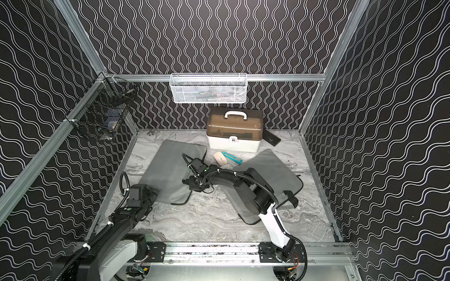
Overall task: Put the mouse into the laptop bag
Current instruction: Unzip the zipper on the zippered laptop bag.
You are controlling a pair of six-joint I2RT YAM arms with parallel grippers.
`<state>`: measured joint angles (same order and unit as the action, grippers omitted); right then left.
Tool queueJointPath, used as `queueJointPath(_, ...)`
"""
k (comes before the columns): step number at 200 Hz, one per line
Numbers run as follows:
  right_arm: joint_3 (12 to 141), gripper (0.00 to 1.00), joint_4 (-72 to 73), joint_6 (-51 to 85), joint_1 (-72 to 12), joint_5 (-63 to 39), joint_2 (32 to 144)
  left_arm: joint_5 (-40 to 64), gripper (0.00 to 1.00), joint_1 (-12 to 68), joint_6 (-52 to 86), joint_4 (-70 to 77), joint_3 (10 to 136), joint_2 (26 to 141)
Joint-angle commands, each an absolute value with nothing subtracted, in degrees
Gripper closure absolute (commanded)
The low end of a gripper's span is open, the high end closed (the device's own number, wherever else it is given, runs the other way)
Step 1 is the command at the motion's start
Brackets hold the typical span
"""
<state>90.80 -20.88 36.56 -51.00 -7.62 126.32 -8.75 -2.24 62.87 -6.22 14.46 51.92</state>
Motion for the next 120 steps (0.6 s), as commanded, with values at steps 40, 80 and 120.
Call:
queueJointPath(40, 95.05, 1.0, -21.7, 35.51, -49.39, -12.33, 129.17, 1.35, 0.03, -2.37, 64.95, -5.62, 12.59, 52.73)
queueJointPath(80, 97.35, 1.0, -22.58, 35.42, -49.38, -13.27, 129.34, 2.29, 0.14, -2.37, 65.22, 4.89, 12.16, 60.21)
queueJointPath(120, 98.15, 1.0, -22.74, 34.82, -49.86, -14.28, 129.3, 0.12, 0.76, -2.37, 65.3, 13.36, 13.26, 68.51)
